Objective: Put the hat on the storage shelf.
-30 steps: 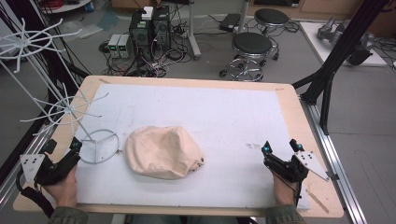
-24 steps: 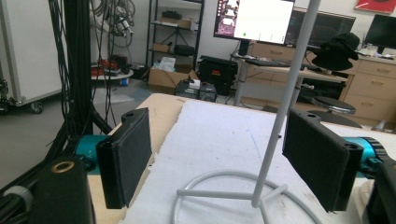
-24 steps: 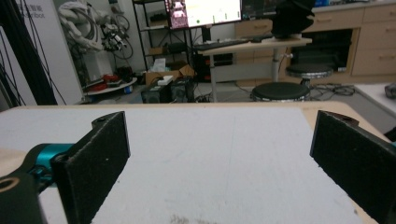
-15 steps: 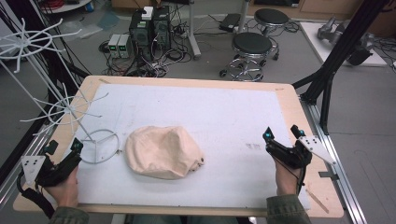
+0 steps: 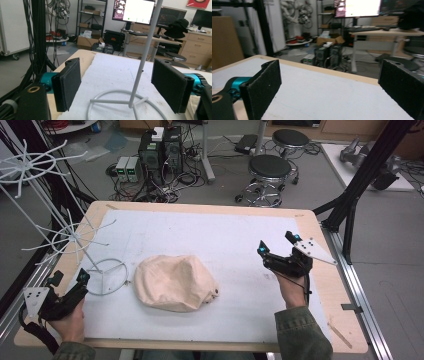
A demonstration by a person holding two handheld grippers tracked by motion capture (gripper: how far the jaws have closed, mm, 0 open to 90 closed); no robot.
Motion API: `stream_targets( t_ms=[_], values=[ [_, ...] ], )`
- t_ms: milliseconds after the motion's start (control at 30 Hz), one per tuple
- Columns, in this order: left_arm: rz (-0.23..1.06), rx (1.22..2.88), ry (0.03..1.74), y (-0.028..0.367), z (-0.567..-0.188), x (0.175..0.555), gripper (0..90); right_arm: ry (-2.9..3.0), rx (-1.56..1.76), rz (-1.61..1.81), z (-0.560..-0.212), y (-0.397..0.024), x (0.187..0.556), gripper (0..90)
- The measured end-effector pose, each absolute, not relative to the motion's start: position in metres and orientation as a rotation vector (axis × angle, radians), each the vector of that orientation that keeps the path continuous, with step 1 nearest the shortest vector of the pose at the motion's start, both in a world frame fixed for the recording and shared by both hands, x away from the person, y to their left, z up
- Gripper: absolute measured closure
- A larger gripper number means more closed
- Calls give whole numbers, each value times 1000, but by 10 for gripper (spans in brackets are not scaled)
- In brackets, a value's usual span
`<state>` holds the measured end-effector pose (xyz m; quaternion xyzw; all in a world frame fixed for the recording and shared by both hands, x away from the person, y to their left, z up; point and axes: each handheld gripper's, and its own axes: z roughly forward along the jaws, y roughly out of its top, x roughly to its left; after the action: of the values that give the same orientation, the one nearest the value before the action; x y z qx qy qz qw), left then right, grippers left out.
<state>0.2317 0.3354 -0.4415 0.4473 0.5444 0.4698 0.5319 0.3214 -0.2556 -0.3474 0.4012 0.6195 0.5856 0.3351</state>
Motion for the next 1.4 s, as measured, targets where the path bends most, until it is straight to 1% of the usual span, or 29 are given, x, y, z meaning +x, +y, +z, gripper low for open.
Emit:
stream_targets(
  t_ms=[100, 367, 600, 900, 1133, 1400],
  values=[
    [1122, 1066, 1299, 336, -441, 232, 240, 1679, 1003, 1569, -341, -242, 332, 39],
    [1126, 1061, 1298, 337, -441, 232, 240, 1778, 927, 1635, -336, -222, 343, 43],
    [1126, 1066, 1298, 335, -441, 232, 240, 1867, 878, 1592, -329, -204, 352, 44],
    [1123, 1052, 1310, 338, -442, 231, 240, 2008, 774, 1584, -319, -152, 372, 42],
    [1118, 1054, 1302, 336, -442, 231, 240, 2043, 736, 1611, -317, -126, 384, 42],
    [1120, 1043, 1310, 338, -442, 232, 241, 2077, 746, 1633, -328, -105, 393, 41]
  ],
)
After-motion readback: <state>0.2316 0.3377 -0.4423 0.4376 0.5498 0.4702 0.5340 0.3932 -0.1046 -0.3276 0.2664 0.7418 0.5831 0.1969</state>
